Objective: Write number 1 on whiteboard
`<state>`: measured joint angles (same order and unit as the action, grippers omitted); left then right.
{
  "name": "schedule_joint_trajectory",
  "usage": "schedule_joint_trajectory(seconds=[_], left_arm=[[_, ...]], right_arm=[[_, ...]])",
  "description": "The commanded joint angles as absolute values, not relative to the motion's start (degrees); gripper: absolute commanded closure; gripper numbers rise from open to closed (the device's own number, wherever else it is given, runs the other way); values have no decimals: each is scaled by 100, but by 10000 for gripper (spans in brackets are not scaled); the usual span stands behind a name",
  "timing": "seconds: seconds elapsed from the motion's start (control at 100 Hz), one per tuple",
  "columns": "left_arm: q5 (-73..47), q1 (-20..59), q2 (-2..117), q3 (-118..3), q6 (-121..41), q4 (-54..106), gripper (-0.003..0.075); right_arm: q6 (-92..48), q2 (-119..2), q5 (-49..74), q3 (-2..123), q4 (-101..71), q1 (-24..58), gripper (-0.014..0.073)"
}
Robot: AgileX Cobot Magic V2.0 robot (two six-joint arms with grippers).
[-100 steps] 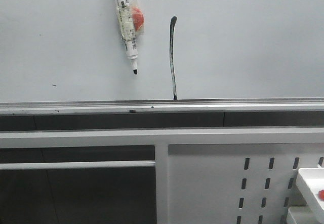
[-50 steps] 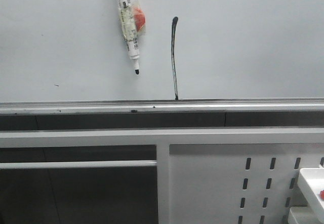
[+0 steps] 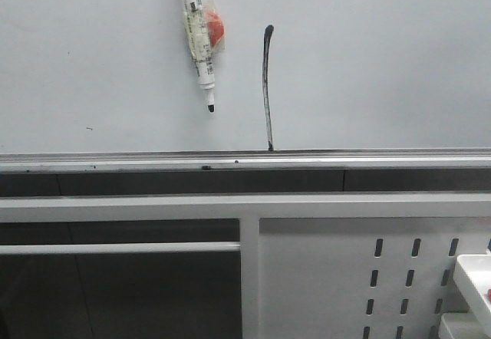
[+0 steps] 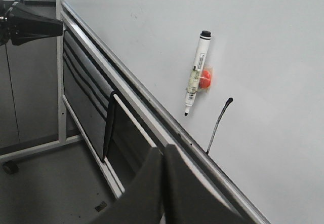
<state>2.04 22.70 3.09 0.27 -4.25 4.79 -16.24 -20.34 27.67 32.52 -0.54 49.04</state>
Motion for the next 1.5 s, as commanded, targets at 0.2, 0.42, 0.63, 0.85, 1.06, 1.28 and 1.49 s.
schedule_joint_trajectory(seconds=[0.2,0.42,0.63,0.85,1.06,1.28,1.49], left_arm=[[-1040,1429,-143,218,231,422,740],[-1353,1237,-155,218,231,411,740],[-1404,1237,-155,218,231,434,740],[-1404,1237,-155,218,231,434,740],[-1404,1237,-155,218,231,434,740],[-1404,1237,-155,218,231,434,740],[-1404,1237,-155,218,231,434,740]], right_arm=[[-1616,-2075,2316,3375,0,4863,643],[-1616,-2075,2316,3375,0,4863,643],[-1616,-2075,2316,3375,0,4863,643],[-1616,-2075,2316,3375,0,4863,643],[-1616,-2075,2316,3375,0,4863,643],[-1616,-2075,2513,3375,69,4863,643],[-438,-2075,2207,2801,837,4406,643]])
